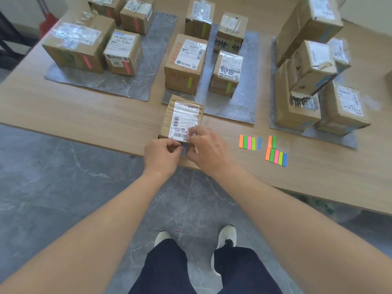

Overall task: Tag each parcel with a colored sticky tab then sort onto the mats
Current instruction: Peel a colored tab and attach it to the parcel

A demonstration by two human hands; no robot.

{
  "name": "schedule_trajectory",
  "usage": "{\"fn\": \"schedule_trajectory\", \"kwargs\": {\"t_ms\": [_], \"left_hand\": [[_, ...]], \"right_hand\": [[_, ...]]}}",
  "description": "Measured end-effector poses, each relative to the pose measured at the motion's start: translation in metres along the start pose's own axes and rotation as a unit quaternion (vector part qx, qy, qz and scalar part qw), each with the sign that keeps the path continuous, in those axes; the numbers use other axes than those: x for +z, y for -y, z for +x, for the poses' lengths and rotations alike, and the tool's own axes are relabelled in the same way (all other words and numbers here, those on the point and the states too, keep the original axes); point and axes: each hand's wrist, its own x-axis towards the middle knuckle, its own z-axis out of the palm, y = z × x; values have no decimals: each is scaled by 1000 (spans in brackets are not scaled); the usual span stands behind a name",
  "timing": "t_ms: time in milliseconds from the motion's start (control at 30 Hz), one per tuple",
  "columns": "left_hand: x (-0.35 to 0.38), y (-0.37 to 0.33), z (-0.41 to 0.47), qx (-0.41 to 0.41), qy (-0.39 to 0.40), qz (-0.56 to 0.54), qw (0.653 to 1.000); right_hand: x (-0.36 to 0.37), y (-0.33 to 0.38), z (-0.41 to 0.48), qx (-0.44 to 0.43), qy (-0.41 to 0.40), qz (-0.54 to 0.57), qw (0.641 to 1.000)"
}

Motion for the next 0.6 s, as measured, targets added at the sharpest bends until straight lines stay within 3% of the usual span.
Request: {"fn": "schedule_trajectory", "kwargs": {"t_ms": [233,600], "left_hand": [[1,0,0,8,-4,-8,1000],[1,5,2,-4,3,-19,1000]], "right_hand": [[-5,-3,7,-12,17,-14,1000],[13,-3,8,-26,-76,-16,997]]}}
